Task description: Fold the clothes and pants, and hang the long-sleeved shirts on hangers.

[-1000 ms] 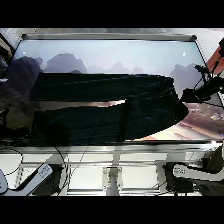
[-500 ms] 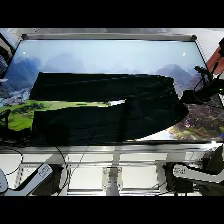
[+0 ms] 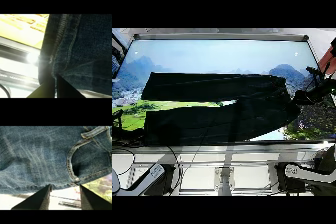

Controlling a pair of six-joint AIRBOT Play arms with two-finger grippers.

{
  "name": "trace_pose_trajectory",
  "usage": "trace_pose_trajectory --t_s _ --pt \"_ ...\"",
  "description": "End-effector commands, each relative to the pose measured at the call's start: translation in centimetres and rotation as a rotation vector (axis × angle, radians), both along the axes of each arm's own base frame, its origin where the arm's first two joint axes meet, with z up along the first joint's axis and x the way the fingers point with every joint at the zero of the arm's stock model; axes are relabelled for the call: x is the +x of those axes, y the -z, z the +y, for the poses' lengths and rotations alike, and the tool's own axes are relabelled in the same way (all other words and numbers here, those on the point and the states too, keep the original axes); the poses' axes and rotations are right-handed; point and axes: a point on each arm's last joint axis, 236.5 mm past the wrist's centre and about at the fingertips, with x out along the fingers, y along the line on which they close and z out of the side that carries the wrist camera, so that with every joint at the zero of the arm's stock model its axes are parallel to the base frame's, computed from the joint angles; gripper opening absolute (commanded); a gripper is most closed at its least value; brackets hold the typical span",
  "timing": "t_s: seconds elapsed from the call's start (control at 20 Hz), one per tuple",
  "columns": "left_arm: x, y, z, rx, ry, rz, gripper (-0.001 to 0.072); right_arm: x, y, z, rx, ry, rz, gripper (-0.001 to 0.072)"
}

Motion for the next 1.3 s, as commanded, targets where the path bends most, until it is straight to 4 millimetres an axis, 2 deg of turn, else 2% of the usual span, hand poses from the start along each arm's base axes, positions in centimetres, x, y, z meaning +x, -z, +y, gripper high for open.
trace_pose_trajectory --t_s 0.0,0.1,0.3,0.4,0.6,0.85,1.05,1.25 --pt "0.6 -0.5 0.7 0.024 -0.003 -0.023 0.002 -0.3 0.0 -0.1 -0.006 -0.006 0.011 0.0408" --pt "2.1 -2.8 2.8 0.091 -0.011 -0.064 0.002 -0.7 0.2 -0.7 -0.036 -0.04 0.02 0.0408" --pt "5.3 -10.4 8.7 0.28 -0.139 -0.207 0.002 -0.8 0.4 -2.0 -0.074 -0.098 0.01 0.0408" --pt "6.7 -12.5 9.9 0.311 -0.175 -0.283 0.002 -0.5 0.4 -2.3 -0.076 -0.123 -0.008 0.0409" --pt "7.0 -12.1 10.3 0.313 -0.175 -0.281 0.002 0.4 1.4 -0.3 0.026 -0.187 -0.03 0.0408" --pt "6.4 -11.9 10.8 0.339 -0.166 -0.253 0.002 1.3 5.6 1.3 0.129 -0.224 -0.017 0.0408" --pt "6.4 -11.8 10.8 0.335 -0.166 -0.25 0.002 -0.7 9.6 2.2 0.19 -0.23 0.082 0.0408" --pt "6.1 -11.5 10.5 0.321 -0.165 -0.234 0.0021 -2.2 11.4 2.8 0.21 -0.254 0.114 0.0406"
